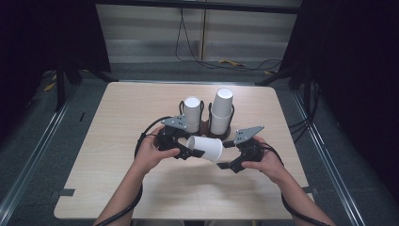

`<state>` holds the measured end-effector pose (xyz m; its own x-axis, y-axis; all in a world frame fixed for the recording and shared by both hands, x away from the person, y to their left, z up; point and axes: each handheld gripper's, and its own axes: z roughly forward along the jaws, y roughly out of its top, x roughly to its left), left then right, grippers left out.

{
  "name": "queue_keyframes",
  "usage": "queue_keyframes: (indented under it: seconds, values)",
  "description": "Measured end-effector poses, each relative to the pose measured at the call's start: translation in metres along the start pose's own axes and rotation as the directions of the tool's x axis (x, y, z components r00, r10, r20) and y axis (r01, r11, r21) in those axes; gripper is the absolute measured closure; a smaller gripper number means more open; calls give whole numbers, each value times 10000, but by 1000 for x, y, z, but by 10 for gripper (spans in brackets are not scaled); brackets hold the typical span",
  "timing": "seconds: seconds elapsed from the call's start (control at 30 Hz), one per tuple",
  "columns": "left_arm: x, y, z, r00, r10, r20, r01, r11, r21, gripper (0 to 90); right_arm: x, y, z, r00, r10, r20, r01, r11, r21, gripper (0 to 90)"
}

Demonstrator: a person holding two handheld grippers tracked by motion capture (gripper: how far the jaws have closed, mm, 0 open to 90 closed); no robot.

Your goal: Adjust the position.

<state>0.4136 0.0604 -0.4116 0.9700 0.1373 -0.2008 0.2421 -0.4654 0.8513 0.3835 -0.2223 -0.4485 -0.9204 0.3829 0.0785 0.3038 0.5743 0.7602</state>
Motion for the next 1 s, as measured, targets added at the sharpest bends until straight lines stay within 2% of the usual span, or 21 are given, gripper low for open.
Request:
queue_keyframes:
  seconds: [0.27,0.53,0.77,1.0]
  values:
    - [1,1,-2,10000,6,-67,-6,10000,2,322,1,-2,0,9998,175,-23,-176,9993,-336,134]
    - [0,1,-2,10000,-47,-21,47,9999,-113,322,2,-3,1,9999,135,56,-131,9978,-644,130]
    - [0,3,-6,10000,-81,28,82,9996,-280,321,2,-4,1,9997,245,45,-238,9922,-1223,128]
    - [1,1,-5,9999,-156,20,157,9995,-282,321,3,-3,3,9998,183,77,-171,9906,-1357,127]
